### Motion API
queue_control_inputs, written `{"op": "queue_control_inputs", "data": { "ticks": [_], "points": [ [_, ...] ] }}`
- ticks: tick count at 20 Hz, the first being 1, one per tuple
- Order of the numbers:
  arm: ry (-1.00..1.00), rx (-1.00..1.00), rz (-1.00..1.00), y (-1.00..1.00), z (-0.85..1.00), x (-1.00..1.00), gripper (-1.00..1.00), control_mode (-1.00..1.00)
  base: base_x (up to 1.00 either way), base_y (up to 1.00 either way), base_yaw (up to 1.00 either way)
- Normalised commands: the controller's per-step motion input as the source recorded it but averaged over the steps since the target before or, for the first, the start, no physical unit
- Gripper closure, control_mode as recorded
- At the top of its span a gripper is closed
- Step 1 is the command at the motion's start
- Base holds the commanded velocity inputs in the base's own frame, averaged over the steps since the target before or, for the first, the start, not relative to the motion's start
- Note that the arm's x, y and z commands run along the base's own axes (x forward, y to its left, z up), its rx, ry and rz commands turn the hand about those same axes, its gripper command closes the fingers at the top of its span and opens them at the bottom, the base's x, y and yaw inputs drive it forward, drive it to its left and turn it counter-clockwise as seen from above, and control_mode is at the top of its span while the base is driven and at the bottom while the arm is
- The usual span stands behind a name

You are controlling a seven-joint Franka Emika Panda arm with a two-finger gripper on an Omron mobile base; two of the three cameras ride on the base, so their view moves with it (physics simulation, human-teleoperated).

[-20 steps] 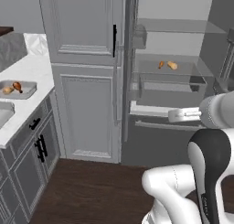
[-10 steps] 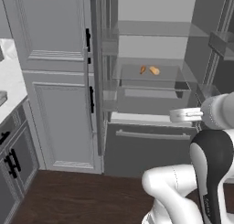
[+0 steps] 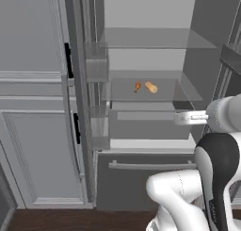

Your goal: Place one squash and one chicken drumstick in each tupperware on the nearby counter, to pack two identical lunches.

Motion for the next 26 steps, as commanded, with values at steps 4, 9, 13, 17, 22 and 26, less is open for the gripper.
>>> {"op": "queue_control_inputs", "data": {
  "ticks": [4, 9, 13, 17, 22, 26],
  "points": [
    [0.0, 0.0, 0.0, 0.0, 0.0, 0.0, -1.0, 1.0, 0.63, -0.09, -0.23],
    [0.0, 0.0, 0.0, 0.0, 0.0, 0.0, -1.0, 1.0, 0.73, -0.1, -0.18],
    [0.0, 0.0, 0.0, 0.0, 0.0, 0.0, -1.0, 1.0, 0.67, 0.0, -0.1],
    [0.0, 0.0, 0.0, 0.0, 0.0, 0.0, -1.0, 1.0, 0.72, 0.0, 0.0],
    [0.07, 0.0, 0.0, 0.0, -0.13, 0.38, -1.0, -1.0, 0.52, 0.0, 0.0],
    [0.18, 0.0, 0.0, -0.03, -0.36, 0.96, -1.0, -1.0, 0.0, 0.0, 0.0]
  ]
}}
